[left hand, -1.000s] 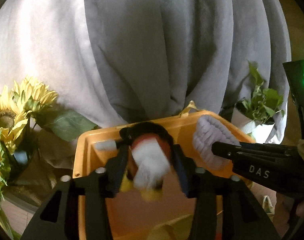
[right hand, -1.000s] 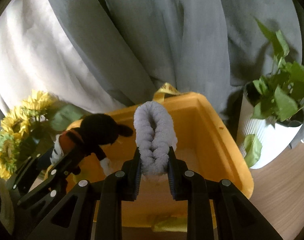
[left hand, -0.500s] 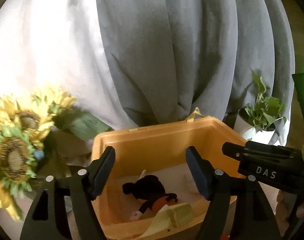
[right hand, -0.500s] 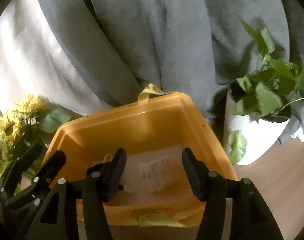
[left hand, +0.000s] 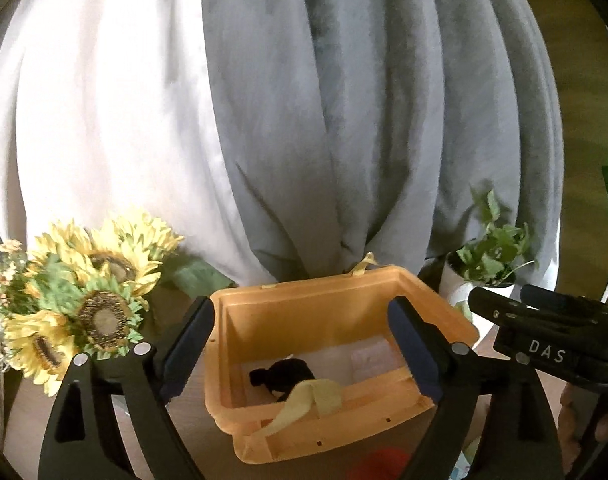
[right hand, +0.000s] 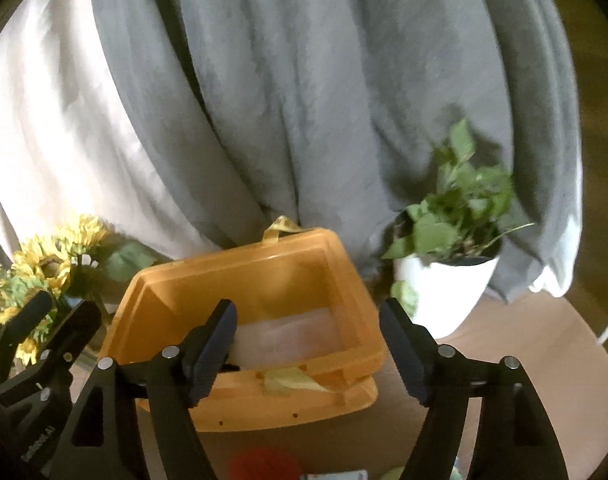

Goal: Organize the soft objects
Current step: 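Withdraw both tools from the crate back toward the remaining toys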

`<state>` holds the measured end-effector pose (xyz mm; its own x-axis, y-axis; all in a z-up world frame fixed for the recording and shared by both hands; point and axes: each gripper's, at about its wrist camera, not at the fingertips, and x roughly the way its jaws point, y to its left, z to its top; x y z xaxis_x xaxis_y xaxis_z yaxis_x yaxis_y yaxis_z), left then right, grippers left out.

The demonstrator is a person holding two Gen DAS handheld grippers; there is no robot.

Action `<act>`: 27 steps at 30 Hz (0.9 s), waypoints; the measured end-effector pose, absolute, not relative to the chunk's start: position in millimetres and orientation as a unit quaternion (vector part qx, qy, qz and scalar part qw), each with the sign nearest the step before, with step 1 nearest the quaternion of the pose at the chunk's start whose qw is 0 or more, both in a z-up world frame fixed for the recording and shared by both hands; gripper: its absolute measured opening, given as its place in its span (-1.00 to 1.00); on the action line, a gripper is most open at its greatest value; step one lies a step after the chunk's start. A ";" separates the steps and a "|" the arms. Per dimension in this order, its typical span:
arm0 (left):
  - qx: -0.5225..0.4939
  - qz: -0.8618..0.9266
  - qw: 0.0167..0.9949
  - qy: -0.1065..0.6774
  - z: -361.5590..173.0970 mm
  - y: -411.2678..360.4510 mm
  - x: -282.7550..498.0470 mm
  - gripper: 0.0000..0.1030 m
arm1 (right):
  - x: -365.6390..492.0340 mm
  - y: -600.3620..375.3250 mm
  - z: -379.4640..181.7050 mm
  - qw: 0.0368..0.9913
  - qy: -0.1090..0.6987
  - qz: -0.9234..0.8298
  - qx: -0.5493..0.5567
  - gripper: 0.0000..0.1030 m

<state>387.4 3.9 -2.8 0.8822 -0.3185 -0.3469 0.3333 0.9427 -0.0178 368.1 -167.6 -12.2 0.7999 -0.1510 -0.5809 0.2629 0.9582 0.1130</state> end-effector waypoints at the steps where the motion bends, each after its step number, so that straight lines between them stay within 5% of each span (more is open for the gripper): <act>1: 0.021 -0.169 0.970 0.174 -1.5 4.4 383.2 0.75 | 361.7 -168.3 -9.2 0.945 0.293 -0.113 0.093 0.49; 27: 0.051 -0.164 0.973 0.155 0.2 -12.9 248.7 0.79 | 223.0 -195.2 9.4 0.947 0.268 -0.155 0.082 0.56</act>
